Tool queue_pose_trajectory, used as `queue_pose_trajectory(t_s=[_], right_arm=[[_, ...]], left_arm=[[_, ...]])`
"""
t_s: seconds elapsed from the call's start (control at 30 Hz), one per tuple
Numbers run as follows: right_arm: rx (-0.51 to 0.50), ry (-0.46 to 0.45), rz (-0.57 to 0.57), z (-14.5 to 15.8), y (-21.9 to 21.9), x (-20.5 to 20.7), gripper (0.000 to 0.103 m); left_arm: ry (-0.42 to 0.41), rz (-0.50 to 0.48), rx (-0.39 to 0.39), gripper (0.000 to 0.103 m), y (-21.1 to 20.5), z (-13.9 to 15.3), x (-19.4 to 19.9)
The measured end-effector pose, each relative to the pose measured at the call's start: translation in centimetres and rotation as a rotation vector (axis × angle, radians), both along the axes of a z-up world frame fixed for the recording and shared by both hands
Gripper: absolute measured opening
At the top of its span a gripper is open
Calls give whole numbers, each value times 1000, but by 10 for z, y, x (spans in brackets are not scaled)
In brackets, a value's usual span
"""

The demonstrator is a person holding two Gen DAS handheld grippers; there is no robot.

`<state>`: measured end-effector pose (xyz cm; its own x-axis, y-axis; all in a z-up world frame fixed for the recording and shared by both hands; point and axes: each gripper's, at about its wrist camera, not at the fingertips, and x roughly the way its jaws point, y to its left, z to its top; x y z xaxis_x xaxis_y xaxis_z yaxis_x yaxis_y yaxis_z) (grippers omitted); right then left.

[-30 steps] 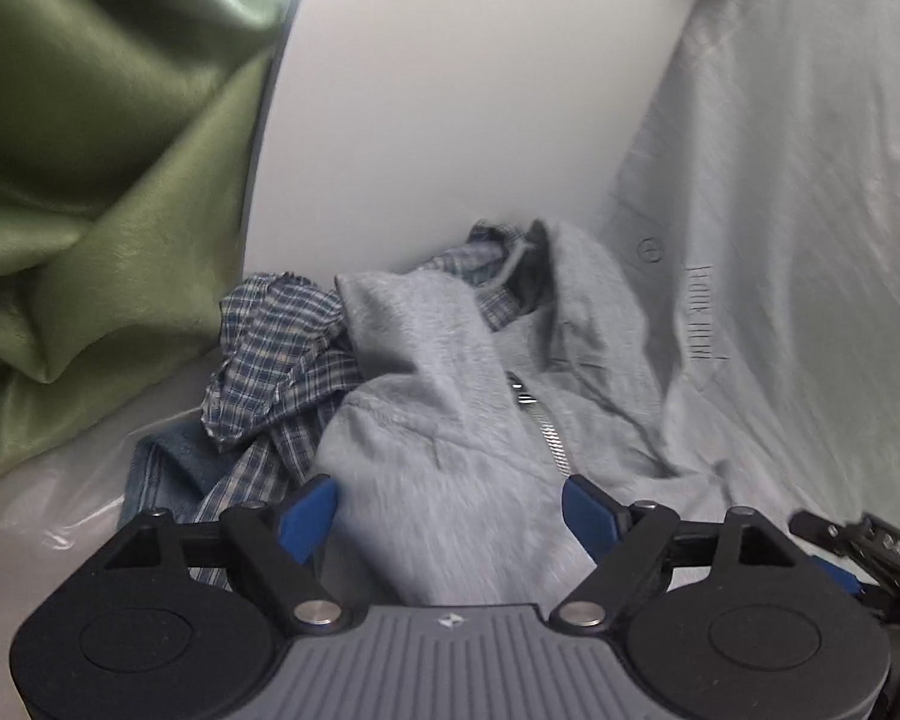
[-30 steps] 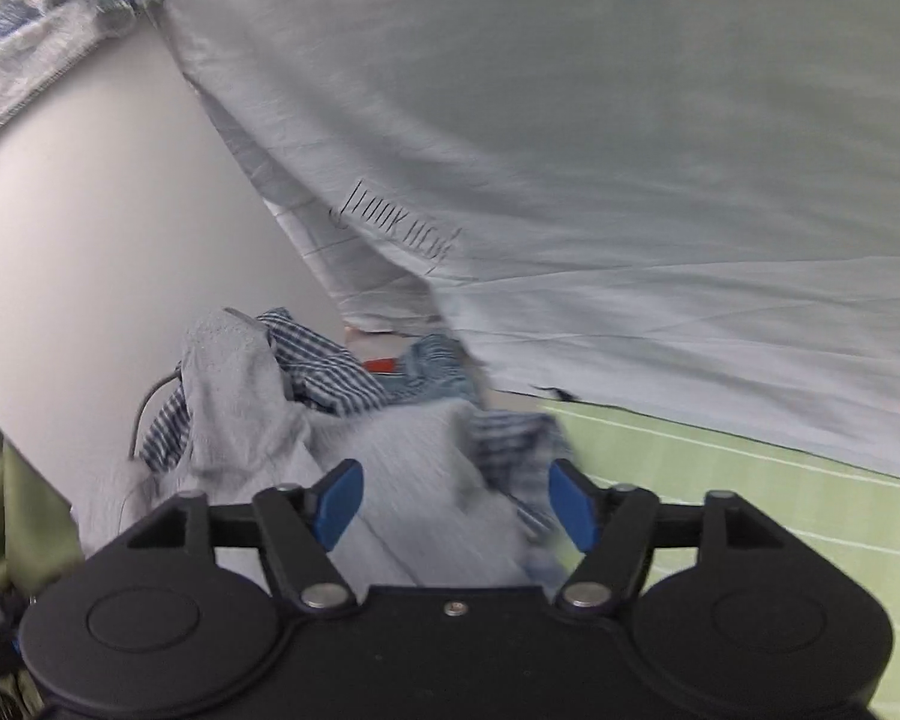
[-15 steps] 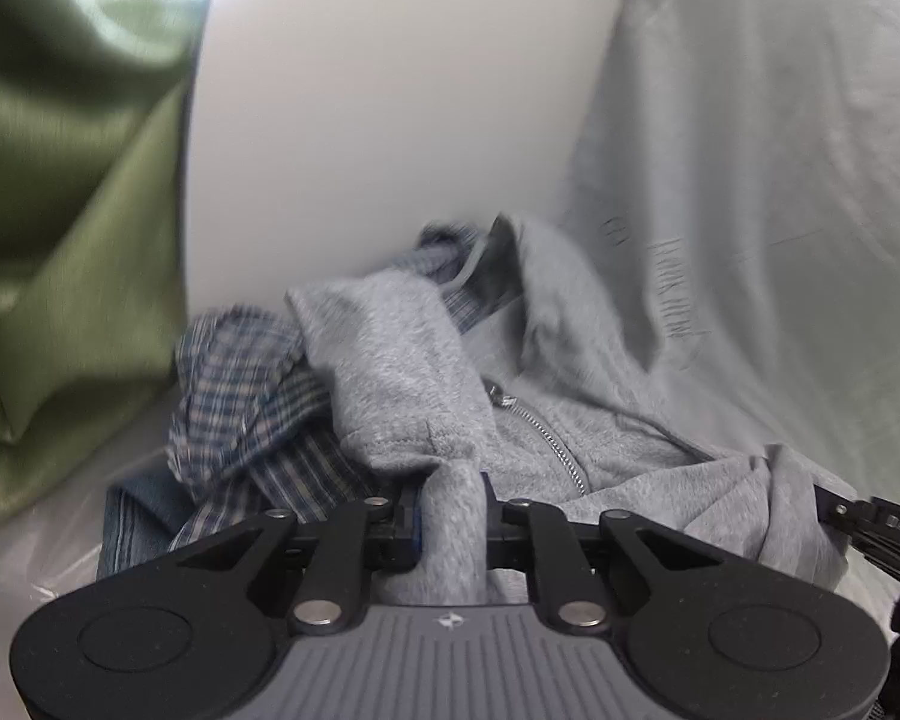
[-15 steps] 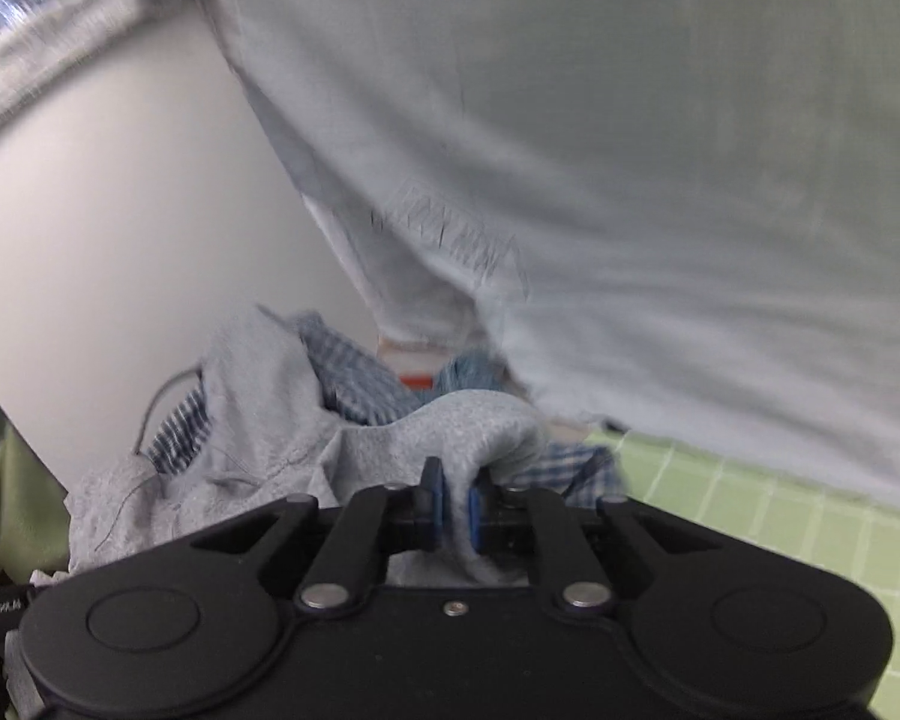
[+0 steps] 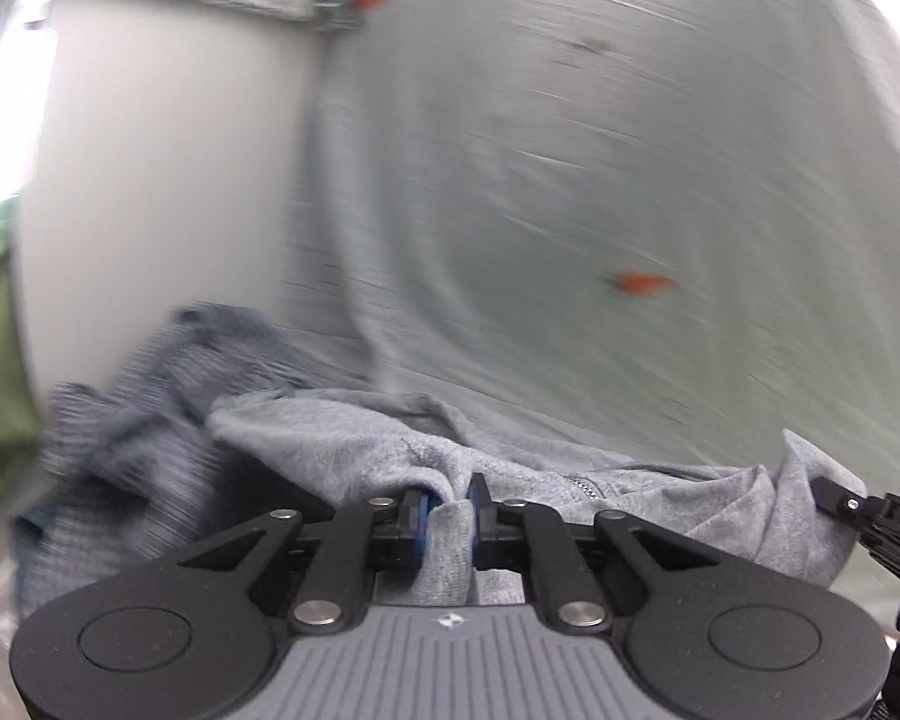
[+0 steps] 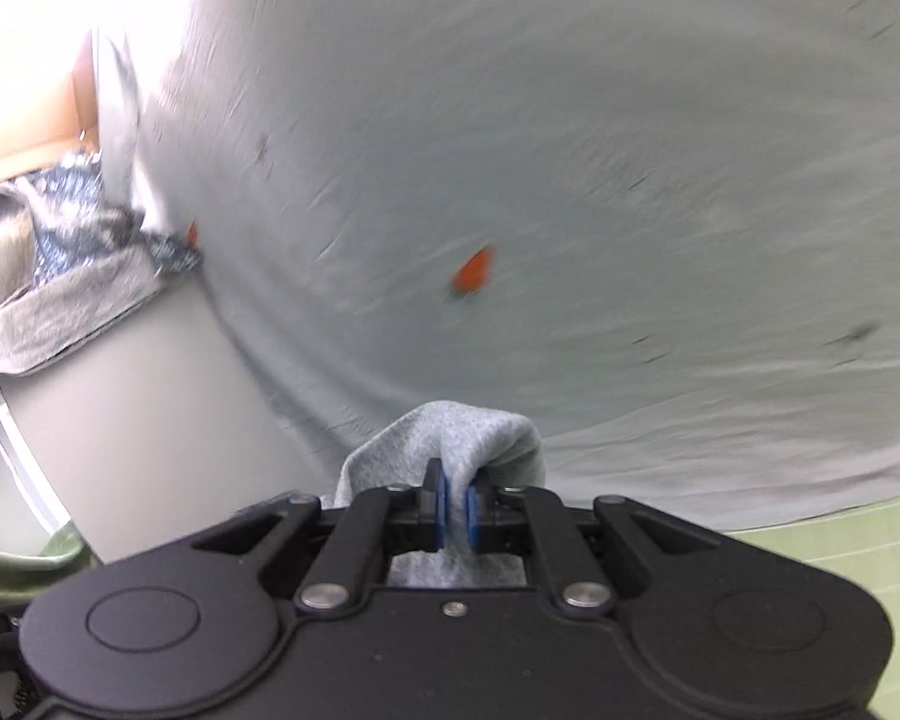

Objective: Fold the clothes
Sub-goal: 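Grasp the grey hoodie with both grippers and lift it onto the open mat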

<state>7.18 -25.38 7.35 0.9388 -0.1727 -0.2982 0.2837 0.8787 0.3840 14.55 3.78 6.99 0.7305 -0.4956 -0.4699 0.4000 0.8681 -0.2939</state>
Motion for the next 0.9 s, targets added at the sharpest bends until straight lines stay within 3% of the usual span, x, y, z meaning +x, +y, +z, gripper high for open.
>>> queue_pose_trajectory(t_s=[0.5,0.7,0.77,0.83,0.9], right_arm=[[106,228,-566,-40,-124,-325,7],[175,347,-683,-63,-175,-419,9],[177,415,-697,-75,-185,-428,21],[172,439,-714,-83,-192,-437,27],[169,416,-713,-81,-201,-443,40]], left_arm=[[300,-511,38,13,-205,-71,-210],[365,-559,139,18,-265,-96,-258],[384,-524,171,20,-272,-105,-260],[402,-490,187,31,-273,-112,-260],[416,-450,187,46,-271,-116,-259]])
